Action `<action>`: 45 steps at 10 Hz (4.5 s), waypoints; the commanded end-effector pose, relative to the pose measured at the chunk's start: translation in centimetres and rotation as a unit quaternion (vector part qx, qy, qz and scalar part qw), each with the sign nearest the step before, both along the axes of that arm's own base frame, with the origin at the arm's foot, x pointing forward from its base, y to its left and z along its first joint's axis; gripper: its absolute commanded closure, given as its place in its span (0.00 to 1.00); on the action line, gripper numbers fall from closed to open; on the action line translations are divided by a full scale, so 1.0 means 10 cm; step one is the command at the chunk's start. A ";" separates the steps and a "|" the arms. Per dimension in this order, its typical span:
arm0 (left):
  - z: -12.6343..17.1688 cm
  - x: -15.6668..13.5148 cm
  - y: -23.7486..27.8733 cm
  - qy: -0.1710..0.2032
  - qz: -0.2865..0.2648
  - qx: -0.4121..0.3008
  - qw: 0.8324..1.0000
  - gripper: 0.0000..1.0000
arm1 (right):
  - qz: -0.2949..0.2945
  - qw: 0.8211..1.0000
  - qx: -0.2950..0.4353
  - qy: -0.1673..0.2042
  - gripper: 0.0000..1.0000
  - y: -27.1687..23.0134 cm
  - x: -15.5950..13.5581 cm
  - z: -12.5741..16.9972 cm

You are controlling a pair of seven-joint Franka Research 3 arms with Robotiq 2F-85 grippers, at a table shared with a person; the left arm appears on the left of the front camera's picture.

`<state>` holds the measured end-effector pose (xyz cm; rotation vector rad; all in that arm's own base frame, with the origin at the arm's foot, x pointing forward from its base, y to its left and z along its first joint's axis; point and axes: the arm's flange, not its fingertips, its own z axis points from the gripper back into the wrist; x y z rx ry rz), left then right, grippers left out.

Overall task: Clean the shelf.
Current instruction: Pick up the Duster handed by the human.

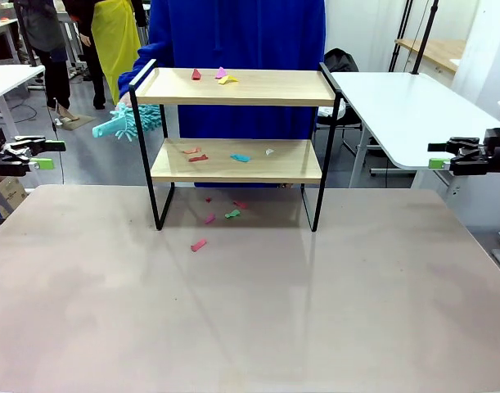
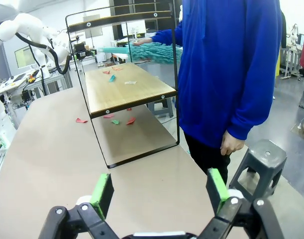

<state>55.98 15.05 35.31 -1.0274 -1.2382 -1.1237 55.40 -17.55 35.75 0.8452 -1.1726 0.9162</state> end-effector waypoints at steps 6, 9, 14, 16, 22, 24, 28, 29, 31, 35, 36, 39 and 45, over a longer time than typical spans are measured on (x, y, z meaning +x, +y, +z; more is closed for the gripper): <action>0.03 -0.01 -0.02 -0.002 0.001 0.004 1.000 0.00 | -0.002 1.000 -0.001 -0.003 0.00 0.04 -0.04 0.02; 0.03 -0.01 -0.02 -0.002 0.001 0.004 1.000 0.00 | -0.002 1.000 -0.001 -0.003 0.00 0.04 -0.04 0.02; 0.03 -0.01 -0.02 -0.002 0.001 0.004 1.000 0.00 | -0.002 1.000 -0.001 -0.003 0.00 0.04 -0.04 0.02; 0.03 -0.01 -0.02 -0.002 0.001 0.004 1.000 0.00 | -0.002 1.000 -0.001 -0.003 0.00 0.04 -0.04 0.02; 1.35 -0.44 -0.33 0.101 0.139 0.139 0.975 0.00 | -0.002 1.000 -0.001 -0.003 0.00 0.04 -0.04 0.02; 1.71 -0.71 -0.66 0.164 0.217 0.172 0.947 0.00 | -0.002 1.000 -0.001 -0.003 0.00 0.04 -0.04 0.02; 2.15 -1.10 -1.27 0.229 0.269 0.220 0.909 0.00 | -0.002 1.000 -0.001 -0.003 0.00 0.04 -0.04 0.02; 2.17 -1.12 -1.35 0.228 0.265 0.226 0.909 0.00 | -0.002 1.000 -0.001 -0.003 0.00 0.04 -0.04 0.02; 2.10 -1.02 -1.20 0.215 0.265 0.215 0.915 0.00 | -0.002 1.000 -0.001 -0.003 0.00 0.04 -0.04 0.02; 2.02 -1.08 -1.63 0.214 0.363 0.244 0.873 0.00 | -0.002 1.000 -0.001 -0.003 0.00 0.04 -0.04 0.02; 1.99 -1.00 -1.74 0.215 0.380 0.242 0.866 0.00 | -0.002 1.000 -0.001 -0.003 0.00 0.04 -0.04 0.02; 1.78 -0.79 -2.04 0.203 0.441 0.280 0.828 0.00 | -0.002 1.000 -0.001 -0.003 0.00 0.04 -0.04 0.02; 1.55 -0.56 -2.20 0.245 0.441 0.318 0.803 0.00 | -0.002 1.000 -0.001 -0.003 0.00 0.04 -0.04 0.02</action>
